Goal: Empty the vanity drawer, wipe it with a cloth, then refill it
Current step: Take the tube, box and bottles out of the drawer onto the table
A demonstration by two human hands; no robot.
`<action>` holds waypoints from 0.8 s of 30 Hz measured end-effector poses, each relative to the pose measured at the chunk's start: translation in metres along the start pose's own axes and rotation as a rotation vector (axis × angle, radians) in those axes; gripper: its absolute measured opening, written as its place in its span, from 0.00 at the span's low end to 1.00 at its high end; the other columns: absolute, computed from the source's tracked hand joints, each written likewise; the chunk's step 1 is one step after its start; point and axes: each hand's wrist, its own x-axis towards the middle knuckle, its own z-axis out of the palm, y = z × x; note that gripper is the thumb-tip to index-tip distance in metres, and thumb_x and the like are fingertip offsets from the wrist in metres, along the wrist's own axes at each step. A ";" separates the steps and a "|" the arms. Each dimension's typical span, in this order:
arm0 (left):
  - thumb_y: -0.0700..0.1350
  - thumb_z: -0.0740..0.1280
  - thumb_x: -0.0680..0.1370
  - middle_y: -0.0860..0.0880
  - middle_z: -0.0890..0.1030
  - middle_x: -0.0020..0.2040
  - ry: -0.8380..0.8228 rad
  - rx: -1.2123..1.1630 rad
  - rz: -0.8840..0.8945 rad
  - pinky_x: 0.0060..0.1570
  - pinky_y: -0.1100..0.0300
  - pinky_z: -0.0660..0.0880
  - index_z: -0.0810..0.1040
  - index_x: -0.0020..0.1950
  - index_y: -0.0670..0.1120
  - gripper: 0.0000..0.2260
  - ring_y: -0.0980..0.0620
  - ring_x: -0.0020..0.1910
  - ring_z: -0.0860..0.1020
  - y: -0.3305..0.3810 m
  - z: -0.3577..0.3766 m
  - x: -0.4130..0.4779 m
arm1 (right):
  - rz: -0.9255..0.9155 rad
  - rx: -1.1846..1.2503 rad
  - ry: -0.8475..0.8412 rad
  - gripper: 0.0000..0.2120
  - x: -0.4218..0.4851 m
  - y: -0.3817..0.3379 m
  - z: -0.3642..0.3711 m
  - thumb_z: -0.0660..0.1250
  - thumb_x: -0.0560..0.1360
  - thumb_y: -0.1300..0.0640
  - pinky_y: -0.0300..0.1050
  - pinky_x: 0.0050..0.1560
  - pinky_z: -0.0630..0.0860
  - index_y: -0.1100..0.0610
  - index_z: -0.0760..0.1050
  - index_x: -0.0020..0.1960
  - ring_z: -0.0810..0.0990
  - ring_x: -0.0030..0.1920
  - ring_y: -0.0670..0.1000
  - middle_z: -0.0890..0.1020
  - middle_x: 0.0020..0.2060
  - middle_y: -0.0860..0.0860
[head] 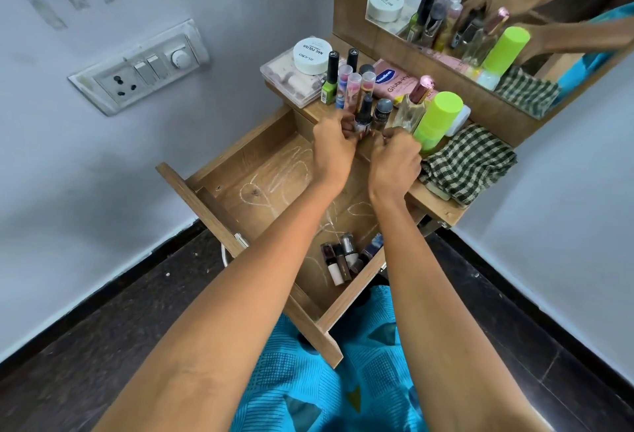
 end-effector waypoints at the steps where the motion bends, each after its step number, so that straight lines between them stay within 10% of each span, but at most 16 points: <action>1: 0.31 0.68 0.71 0.41 0.81 0.41 0.010 -0.014 -0.011 0.40 0.64 0.72 0.78 0.49 0.36 0.08 0.53 0.37 0.75 -0.001 0.001 0.001 | 0.001 -0.005 0.002 0.10 0.001 -0.001 0.000 0.63 0.77 0.58 0.47 0.46 0.77 0.64 0.77 0.53 0.82 0.48 0.58 0.82 0.48 0.59; 24: 0.31 0.69 0.70 0.47 0.76 0.38 0.071 -0.109 -0.044 0.40 0.64 0.73 0.76 0.45 0.37 0.06 0.53 0.37 0.75 -0.004 0.012 0.011 | -0.056 -0.174 -0.069 0.11 0.004 -0.011 0.001 0.57 0.79 0.56 0.53 0.48 0.76 0.60 0.75 0.55 0.81 0.51 0.60 0.81 0.50 0.58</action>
